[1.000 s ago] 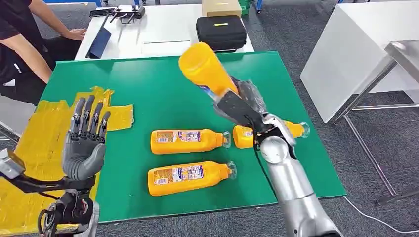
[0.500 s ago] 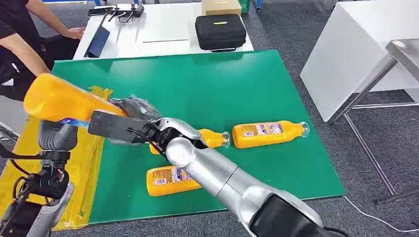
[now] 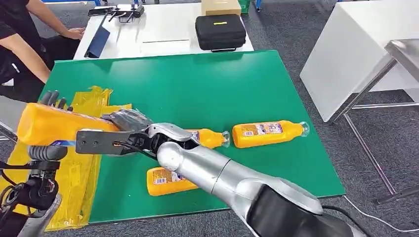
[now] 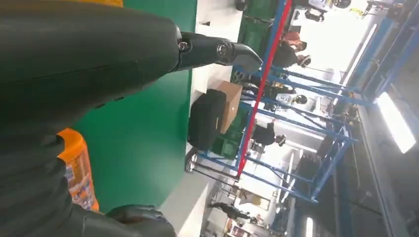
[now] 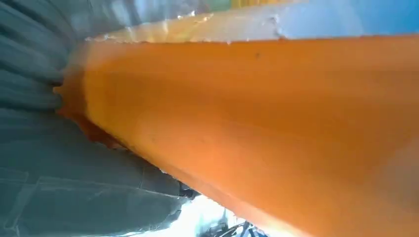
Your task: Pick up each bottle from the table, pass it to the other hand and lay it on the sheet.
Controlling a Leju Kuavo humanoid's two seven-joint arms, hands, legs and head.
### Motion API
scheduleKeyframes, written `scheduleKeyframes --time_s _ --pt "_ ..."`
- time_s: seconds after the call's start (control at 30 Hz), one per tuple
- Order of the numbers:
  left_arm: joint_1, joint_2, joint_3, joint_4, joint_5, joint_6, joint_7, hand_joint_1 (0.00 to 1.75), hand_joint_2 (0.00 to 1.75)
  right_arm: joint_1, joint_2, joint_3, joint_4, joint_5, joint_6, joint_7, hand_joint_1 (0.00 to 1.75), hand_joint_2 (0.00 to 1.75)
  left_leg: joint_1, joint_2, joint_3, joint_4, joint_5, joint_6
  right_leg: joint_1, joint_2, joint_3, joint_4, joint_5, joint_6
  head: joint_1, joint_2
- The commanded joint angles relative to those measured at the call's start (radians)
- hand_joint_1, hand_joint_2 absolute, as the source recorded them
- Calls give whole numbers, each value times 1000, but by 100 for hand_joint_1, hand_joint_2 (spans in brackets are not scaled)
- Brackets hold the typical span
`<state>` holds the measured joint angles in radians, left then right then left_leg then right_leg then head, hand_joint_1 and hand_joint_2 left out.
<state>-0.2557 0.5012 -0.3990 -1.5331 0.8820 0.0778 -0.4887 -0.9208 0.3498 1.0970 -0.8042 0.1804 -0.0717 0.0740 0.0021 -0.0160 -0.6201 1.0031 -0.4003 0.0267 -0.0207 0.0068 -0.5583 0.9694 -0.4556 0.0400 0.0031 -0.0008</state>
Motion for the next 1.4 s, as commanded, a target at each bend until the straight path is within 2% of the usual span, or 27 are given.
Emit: scheduleKeyframes --time_s 0.03,0.13,0.17,0.23,0.37,0.6,0.7,0.77,0.8,0.83,0.9,0.93,0.97,1.0,1.03,1.1,1.13,1.2,1.4 --pt "-36 36 -40 4 19 20 4 0 175 -65 -1 200 79 1 21 25 171 175 1 1 4 0 -2 -2 1 -1 4 0 -2 -3 0 0" --pt "-97 46 -87 35 63 25 18 0 175 -76 -1 246 73 -34 20 52 173 175 1 -1 2 0 -1 -1 1 -2 2 0 -1 -2 0 0" --pt "-107 46 -93 41 67 27 18 0 175 -79 -1 251 72 -40 18 54 175 175 2 0 7 1 -3 -3 2 -3 8 0 -4 -4 0 0" --pt "-127 65 -125 46 118 17 28 0 175 -98 -1 273 68 -68 17 66 175 175 2 -2 3 2 -2 -2 2 -4 4 1 -3 -3 0 0" --pt "-127 30 -174 19 162 17 9 0 175 -119 -1 306 28 -86 18 83 171 175 1 0 3 1 -2 -2 1 -2 3 1 -2 -3 0 0" --pt "-128 37 -200 -1 176 35 -7 0 175 -115 -1 314 20 -99 10 85 173 175 1 -1 1 1 0 -2 0 -2 1 0 -1 -2 0 0" --pt "-85 42 -219 -73 141 59 -47 0 175 -95 -1 299 9 -106 -14 60 175 175 1 -1 2 0 0 -2 1 -2 2 0 -1 -2 0 0" --pt "-27 58 -192 -124 108 113 -76 0 175 -91 -1 252 11 -133 -50 21 175 175 1 0 3 0 -1 -2 1 -2 3 0 -1 -3 0 0" --pt "20 75 -160 -152 105 122 -84 0 175 -94 -1 208 14 -142 -81 -30 175 175 1 1 1 0 -1 -2 1 0 1 0 0 -2 0 0" --pt "62 88 -126 -171 104 127 -90 0 175 -96 -1 162 16 -147 -90 -65 175 175 1 5 5 1 -3 -2 1 3 3 0 -1 -3 0 0" --pt "95 97 -92 -180 102 115 -97 0 175 -99 -1 112 15 -131 -73 -83 175 175 0 5 1 0 -1 -2 0 4 0 0 0 -2 0 0" --pt "131 91 -57 -192 90 115 -102 0 175 -73 -1 35 -8 -119 -91 -131 175 175 0 6 4 1 -3 -2 1 5 2 1 -1 -3 0 0" --pt "215 84 0 -224 52 113 -115 0 175 -37 -28 -61 -89 -91 -104 -171 175 175 1 4 1 1 -1 -2 1 3 0 1 0 -2 0 0" --pt "267 74 36 -241 32 113 -121 0 175 -14 -58 -127 -164 -87 -104 -173 175 175 1 6 3 1 -3 -2 1 4 2 0 -2 -3 0 0" --pt "296 77 57 -245 31 108 -121 0 0 -11 -91 -176 -221 -94 -94 -174 175 175 1 6 4 0 -2 -2 1 5 2 -1 -1 -2 0 0" --pt "371 64 96 -267 -12 90 -141 0 0 6 -157 -278 -310 -93 -73 -164 173 175 1 5 3 0 -3 -1 1 4 3 -1 -1 -2 0 0" --pt "371 74 99 -266 -11 91 -141 0 175 1 -171 -304 -309 -103 -57 -159 175 175 1 4 3 0 -2 -1 1 3 3 -2 -1 -2 0 0" --pt "326 121 88 -252 12 76 -120 0 175 -33 -174 -332 -234 -82 -21 -145 175 175 2 1 1 2 -2 -1 2 -1 3 -1 -1 -2 0 0" --pt "143 165 9 -215 35 76 -56 0 175 -47 -121 -356 15 0 -62 -168 175 175 1 -5 0 1 1 -3 1 -6 1 0 -1 -4 0 0"
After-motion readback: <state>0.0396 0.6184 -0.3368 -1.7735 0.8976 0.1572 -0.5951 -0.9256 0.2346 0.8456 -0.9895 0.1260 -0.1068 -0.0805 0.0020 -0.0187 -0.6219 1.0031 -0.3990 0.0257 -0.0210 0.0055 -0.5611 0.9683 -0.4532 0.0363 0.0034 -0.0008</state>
